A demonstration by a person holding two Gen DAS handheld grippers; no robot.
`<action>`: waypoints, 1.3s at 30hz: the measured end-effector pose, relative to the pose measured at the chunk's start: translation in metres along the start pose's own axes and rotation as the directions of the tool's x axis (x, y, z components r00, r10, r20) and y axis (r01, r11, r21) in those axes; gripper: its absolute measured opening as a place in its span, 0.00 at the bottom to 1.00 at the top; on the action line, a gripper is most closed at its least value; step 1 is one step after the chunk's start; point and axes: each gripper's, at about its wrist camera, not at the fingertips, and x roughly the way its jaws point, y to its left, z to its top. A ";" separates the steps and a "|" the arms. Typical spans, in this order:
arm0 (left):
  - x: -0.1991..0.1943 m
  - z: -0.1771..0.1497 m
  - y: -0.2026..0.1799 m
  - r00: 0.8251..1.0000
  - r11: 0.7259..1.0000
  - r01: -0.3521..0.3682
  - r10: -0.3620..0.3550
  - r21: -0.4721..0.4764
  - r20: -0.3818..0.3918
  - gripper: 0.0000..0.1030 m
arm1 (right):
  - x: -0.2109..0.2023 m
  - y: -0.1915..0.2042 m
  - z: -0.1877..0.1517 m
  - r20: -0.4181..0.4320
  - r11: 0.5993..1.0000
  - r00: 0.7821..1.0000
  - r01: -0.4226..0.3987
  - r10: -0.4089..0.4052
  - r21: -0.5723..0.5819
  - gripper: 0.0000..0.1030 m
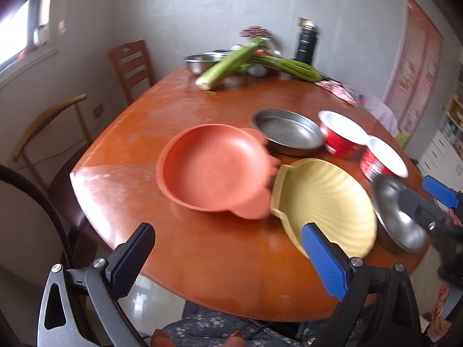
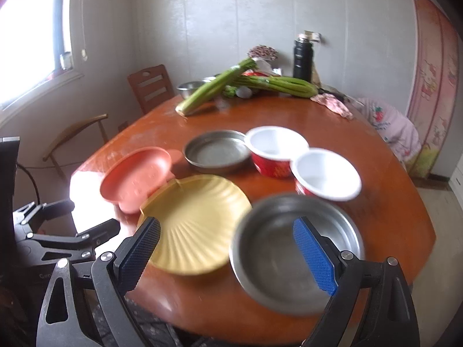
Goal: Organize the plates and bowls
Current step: 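Reach the left gripper to the orange pig plate rim and close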
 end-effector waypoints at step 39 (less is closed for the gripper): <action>0.101 0.060 0.080 0.974 0.987 0.052 -0.084 -0.155 -0.212 0.50 | 0.179 0.090 0.056 -0.316 0.979 0.946 -0.125 0.068 -0.163 0.52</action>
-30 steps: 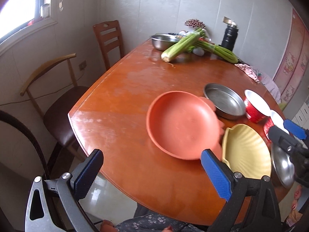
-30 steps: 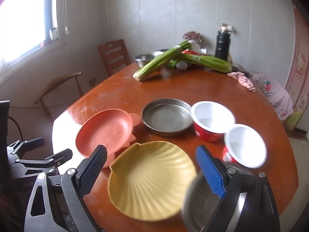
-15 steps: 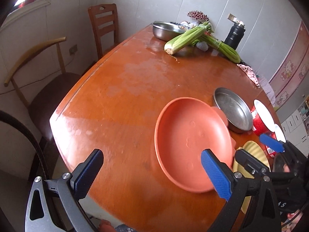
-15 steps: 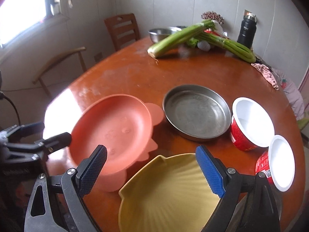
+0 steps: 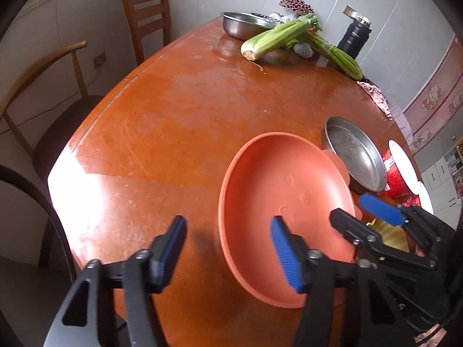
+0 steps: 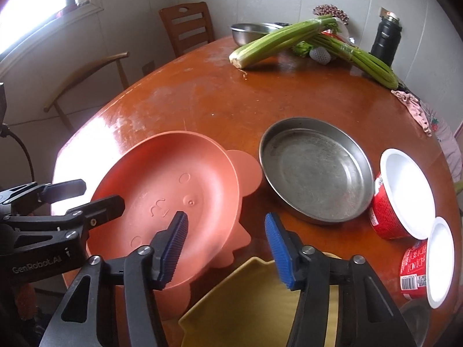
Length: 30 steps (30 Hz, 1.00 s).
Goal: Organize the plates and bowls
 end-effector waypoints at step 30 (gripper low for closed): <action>0.007 0.055 0.012 0.997 1.000 -0.003 0.002 0.005 0.075 0.27 | 0.004 0.013 0.025 0.053 0.991 0.995 -0.086 0.081 0.098 0.43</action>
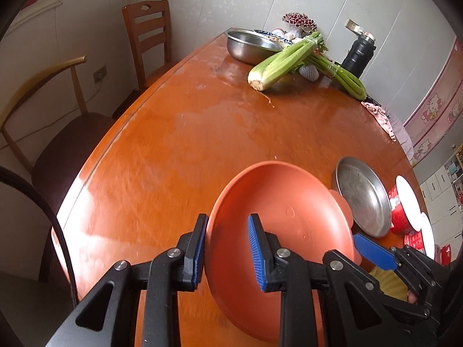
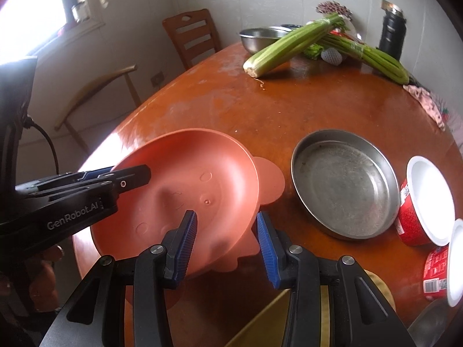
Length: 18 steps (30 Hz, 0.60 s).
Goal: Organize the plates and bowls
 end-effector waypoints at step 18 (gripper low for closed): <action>0.046 0.028 0.007 0.999 1.000 -0.010 0.011 0.018 -0.034 0.27 | 0.015 -0.001 0.003 -0.016 0.998 1.000 0.008 -0.007 0.065 0.44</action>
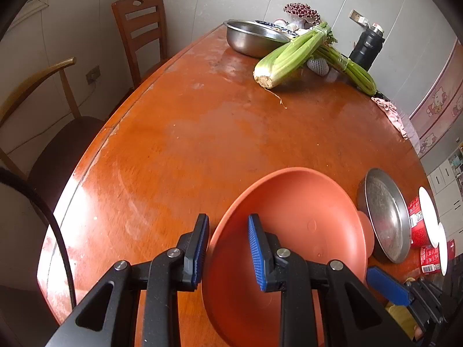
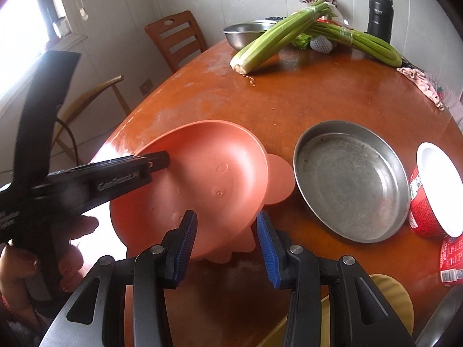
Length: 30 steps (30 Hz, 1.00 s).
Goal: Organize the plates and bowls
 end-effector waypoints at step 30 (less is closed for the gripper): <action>-0.071 -0.015 -0.019 0.987 0.997 -0.065 0.057 0.049 0.148 0.53 | -0.062 -0.008 -0.011 0.117 0.999 0.992 -0.038 0.039 -0.007 0.51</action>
